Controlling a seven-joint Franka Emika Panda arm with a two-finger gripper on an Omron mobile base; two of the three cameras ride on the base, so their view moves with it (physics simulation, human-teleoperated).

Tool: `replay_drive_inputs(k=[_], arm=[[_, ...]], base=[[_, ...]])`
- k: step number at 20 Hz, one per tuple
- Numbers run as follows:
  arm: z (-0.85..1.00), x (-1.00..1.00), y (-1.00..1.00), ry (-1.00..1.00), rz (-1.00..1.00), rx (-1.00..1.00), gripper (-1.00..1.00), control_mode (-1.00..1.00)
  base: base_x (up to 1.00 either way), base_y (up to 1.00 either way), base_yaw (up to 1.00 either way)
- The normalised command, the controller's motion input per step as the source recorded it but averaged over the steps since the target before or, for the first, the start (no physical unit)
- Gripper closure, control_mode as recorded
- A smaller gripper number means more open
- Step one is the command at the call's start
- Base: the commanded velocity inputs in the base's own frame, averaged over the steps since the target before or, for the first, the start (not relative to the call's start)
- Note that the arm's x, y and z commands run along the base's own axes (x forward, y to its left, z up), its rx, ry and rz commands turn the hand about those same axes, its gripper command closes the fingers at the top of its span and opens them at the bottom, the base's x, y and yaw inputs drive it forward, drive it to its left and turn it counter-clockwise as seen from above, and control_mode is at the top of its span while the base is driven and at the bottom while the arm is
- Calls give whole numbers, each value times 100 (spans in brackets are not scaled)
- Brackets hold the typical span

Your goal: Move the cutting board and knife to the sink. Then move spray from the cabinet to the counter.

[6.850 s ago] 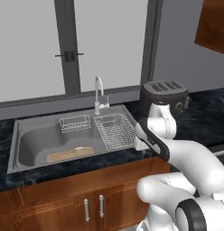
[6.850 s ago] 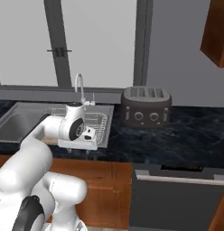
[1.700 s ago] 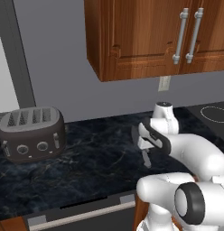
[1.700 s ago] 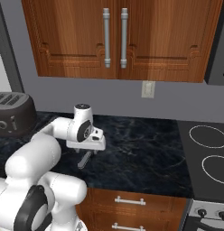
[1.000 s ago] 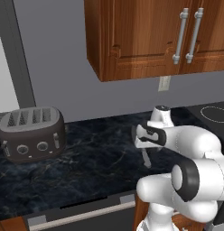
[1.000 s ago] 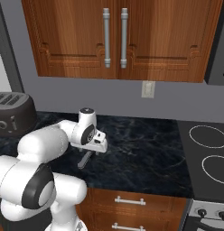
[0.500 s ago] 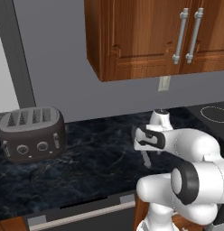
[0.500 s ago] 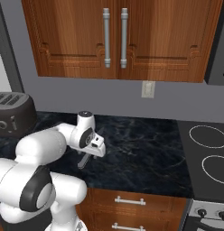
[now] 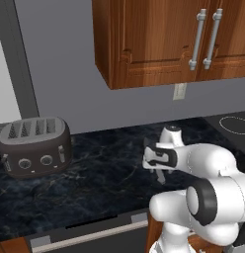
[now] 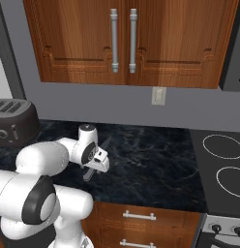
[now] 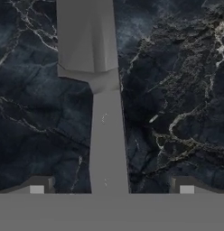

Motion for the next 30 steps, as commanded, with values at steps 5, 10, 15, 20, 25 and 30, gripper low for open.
replay_drive_inputs(k=[5, 10, 15, 20, 25, 30], arm=[[-17, 7, 0, 0, -1, 0, -100, -100], [-20, 0, -2, 0, 0, 0, -100, -100], [-22, 0, 0, 0, 0, 0, -100, -100], [-27, 0, 0, 0, 0, 0, 100, -100], [-28, -6, -4, 0, -1, 0, 100, -100], [-32, -28, -15, 0, -3, 0, 100, -100]], base=[[0, 0, 0], [0, 0, 0], [0, 0, 0], [0, 0, 0], [0, 0, 0], [0, 0, 0]])
